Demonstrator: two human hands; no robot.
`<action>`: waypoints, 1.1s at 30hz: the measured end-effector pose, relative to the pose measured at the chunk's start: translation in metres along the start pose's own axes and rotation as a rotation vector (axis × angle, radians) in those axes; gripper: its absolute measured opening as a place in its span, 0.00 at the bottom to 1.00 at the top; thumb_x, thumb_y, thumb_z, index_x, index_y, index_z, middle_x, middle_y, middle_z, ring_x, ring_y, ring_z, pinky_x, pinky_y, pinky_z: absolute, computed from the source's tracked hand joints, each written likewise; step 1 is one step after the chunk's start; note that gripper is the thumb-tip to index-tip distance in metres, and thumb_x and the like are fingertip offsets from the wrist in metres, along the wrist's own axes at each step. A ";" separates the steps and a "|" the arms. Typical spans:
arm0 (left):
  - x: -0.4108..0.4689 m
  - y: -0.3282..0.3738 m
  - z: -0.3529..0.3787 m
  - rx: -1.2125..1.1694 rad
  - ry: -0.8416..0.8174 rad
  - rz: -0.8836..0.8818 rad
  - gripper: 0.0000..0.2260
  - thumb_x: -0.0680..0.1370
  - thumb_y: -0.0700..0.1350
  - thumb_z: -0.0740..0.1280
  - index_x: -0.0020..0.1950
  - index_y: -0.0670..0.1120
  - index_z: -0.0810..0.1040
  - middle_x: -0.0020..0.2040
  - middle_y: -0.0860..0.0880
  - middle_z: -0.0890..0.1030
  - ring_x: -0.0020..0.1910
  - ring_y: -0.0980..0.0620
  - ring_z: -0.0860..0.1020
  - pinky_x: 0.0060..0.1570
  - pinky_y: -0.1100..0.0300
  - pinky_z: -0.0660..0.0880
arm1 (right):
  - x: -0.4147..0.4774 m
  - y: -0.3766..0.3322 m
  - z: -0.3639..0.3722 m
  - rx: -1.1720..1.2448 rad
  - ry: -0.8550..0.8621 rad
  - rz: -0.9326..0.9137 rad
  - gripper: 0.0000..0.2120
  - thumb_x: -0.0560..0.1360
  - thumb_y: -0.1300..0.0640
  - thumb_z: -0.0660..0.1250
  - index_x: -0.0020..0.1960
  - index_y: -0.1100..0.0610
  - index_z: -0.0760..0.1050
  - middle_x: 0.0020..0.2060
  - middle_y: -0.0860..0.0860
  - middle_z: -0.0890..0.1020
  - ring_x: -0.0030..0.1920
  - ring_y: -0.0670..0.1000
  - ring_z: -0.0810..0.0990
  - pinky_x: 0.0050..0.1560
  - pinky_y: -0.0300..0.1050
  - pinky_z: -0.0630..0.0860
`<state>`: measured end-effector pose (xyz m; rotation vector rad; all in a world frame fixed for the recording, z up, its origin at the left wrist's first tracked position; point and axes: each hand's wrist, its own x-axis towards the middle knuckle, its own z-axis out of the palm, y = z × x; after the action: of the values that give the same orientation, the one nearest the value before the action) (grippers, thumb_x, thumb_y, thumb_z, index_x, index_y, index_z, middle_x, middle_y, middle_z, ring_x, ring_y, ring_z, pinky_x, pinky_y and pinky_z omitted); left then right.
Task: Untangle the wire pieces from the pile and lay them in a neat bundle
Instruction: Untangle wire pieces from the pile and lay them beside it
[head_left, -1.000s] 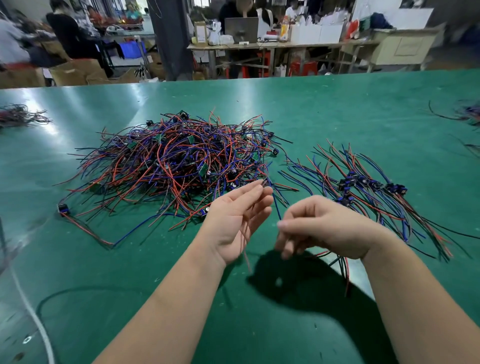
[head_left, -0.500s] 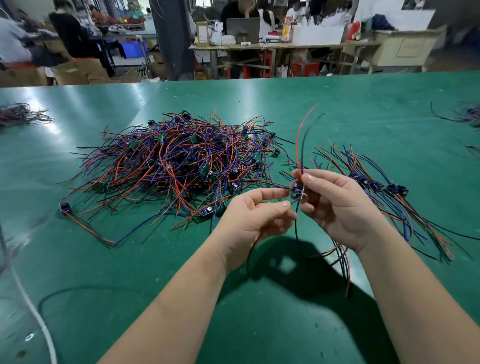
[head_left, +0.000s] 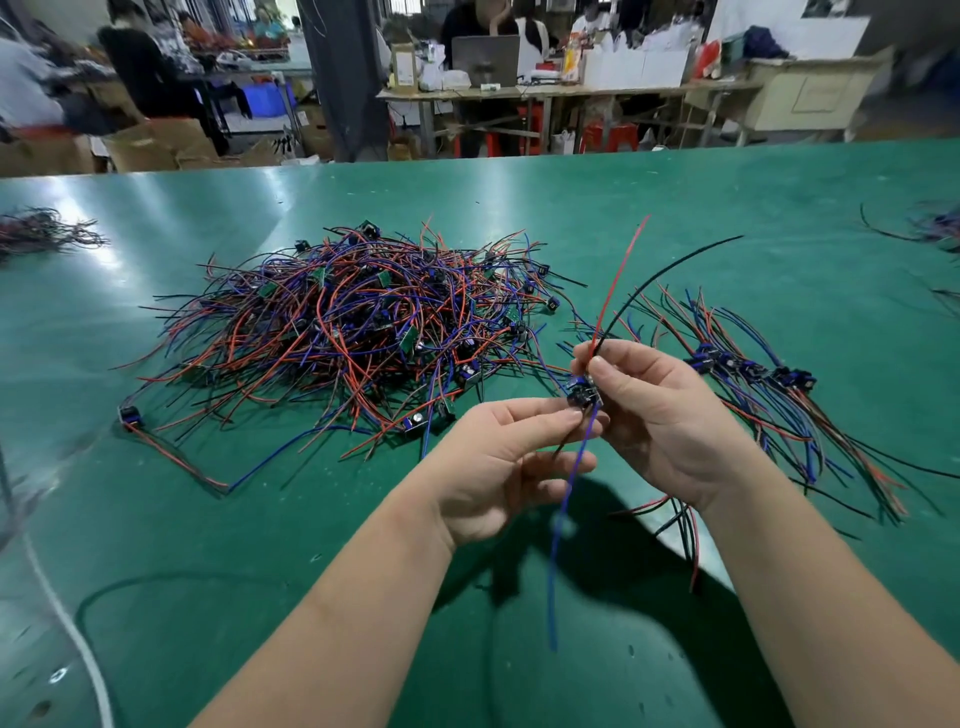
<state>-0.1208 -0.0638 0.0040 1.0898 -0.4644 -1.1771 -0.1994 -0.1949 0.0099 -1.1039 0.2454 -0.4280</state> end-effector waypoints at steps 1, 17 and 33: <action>-0.001 0.001 0.000 -0.016 0.008 -0.022 0.10 0.68 0.47 0.70 0.46 0.45 0.81 0.40 0.52 0.85 0.30 0.57 0.81 0.23 0.68 0.73 | 0.000 0.001 0.001 0.012 0.007 0.008 0.08 0.67 0.61 0.66 0.38 0.56 0.84 0.34 0.50 0.82 0.29 0.44 0.76 0.27 0.34 0.73; 0.010 -0.017 -0.003 0.408 0.231 0.211 0.07 0.72 0.41 0.73 0.36 0.40 0.80 0.31 0.43 0.81 0.29 0.48 0.79 0.31 0.61 0.78 | 0.003 0.005 -0.009 -0.326 0.149 0.169 0.05 0.68 0.61 0.70 0.38 0.63 0.79 0.28 0.52 0.79 0.26 0.44 0.73 0.25 0.32 0.66; -0.003 -0.013 -0.002 0.562 -0.170 -0.129 0.06 0.74 0.44 0.72 0.38 0.46 0.80 0.32 0.51 0.81 0.30 0.56 0.80 0.30 0.66 0.76 | 0.010 -0.018 -0.048 -0.314 0.555 -0.198 0.06 0.73 0.62 0.71 0.39 0.59 0.76 0.24 0.51 0.80 0.26 0.49 0.81 0.22 0.35 0.71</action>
<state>-0.1271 -0.0605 -0.0077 1.5219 -0.9047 -1.2940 -0.2136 -0.2451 0.0053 -1.3042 0.7135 -0.8952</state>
